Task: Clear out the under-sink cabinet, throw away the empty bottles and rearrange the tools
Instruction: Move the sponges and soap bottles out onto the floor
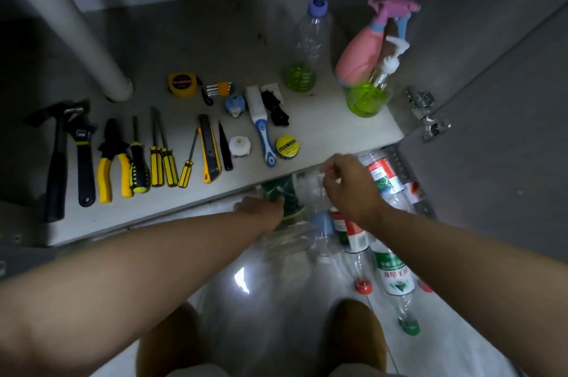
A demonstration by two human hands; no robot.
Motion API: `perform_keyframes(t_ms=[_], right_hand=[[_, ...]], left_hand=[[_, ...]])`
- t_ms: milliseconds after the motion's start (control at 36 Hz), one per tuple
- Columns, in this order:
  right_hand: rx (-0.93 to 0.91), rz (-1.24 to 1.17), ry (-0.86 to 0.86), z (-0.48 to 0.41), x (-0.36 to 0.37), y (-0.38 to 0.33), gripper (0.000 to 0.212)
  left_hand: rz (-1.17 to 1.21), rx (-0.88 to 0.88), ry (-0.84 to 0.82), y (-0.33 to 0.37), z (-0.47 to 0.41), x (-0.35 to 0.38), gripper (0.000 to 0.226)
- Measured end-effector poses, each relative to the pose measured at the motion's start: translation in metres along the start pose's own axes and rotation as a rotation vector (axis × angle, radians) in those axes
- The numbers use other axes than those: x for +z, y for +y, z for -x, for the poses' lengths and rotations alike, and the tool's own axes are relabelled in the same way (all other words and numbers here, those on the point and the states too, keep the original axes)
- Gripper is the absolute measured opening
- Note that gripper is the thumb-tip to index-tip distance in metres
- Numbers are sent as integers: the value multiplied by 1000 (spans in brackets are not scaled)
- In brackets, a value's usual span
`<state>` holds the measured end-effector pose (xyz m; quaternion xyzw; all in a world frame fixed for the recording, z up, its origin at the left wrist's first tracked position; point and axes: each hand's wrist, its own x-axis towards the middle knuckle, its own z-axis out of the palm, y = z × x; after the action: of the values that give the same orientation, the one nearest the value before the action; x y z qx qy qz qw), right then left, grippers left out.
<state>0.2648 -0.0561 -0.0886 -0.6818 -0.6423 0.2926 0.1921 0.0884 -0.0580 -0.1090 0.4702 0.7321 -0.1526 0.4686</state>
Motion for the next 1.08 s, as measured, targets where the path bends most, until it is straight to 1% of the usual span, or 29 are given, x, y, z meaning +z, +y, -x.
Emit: perform_keyframes(t_ms=[28,111,139,167,194,250,333,389,444,500,556,611,667,722,806,861,889,944,1000,1028,1056,1083], right_hand=[[-21,35,62,-7,-12,-3,16],[2,118,305,-35,-52,-15,29],[20,151,381,-47,-66,-19,34],[41,185,437,-58,-79,-22,39],[65,212,468,-70,-91,-25,44],[106,252,469,-91,-112,-26,52],[101,305,372,-120,-133,-17,59],[89,340,291,-137,-141,-11,63],[91,369,247,-149,-144,-7,61],[96,369,299,-152,-143,-6,50],[96,347,370,-148,-140,-8,39],[70,343,402,-140,-136,-10,30],[-2,336,426,-129,-133,-17,22],[-67,289,433,-116,-133,-29,15],[-103,130,376,-100,-134,-59,10],[-130,-10,279,-95,-134,-81,12],[-151,-74,217,-94,-134,-91,14],[-196,-189,132,-95,-131,-108,21],[-209,-283,125,-106,-126,-122,39],[-205,-296,148,-115,-123,-127,43],[-200,-277,186,-128,-120,-130,39],[-194,-211,229,-141,-115,-132,29]], left_hand=[[-29,11,-44,-1,8,-6,72],[13,97,-269,4,29,-25,32],[26,141,-318,10,36,-32,28],[38,203,-335,17,41,-37,29],[59,272,-326,25,44,-43,29],[117,410,-247,45,48,-52,27],[254,556,-57,69,44,-61,17],[344,625,30,80,39,-64,14],[419,678,69,87,34,-66,10],[474,718,92,90,28,-68,6],[506,747,117,90,23,-68,10],[535,749,146,88,16,-66,23],[556,735,176,86,12,-63,42],[560,748,197,85,12,-61,65],[532,815,262,86,12,-62,100],[528,858,304,86,14,-64,110],[556,876,309,87,15,-66,109],[665,902,311,85,18,-70,94],[772,884,357,80,19,-75,79],[823,852,384,77,19,-78,74],[881,813,401,74,18,-82,71],[940,775,412,71,17,-85,69]])
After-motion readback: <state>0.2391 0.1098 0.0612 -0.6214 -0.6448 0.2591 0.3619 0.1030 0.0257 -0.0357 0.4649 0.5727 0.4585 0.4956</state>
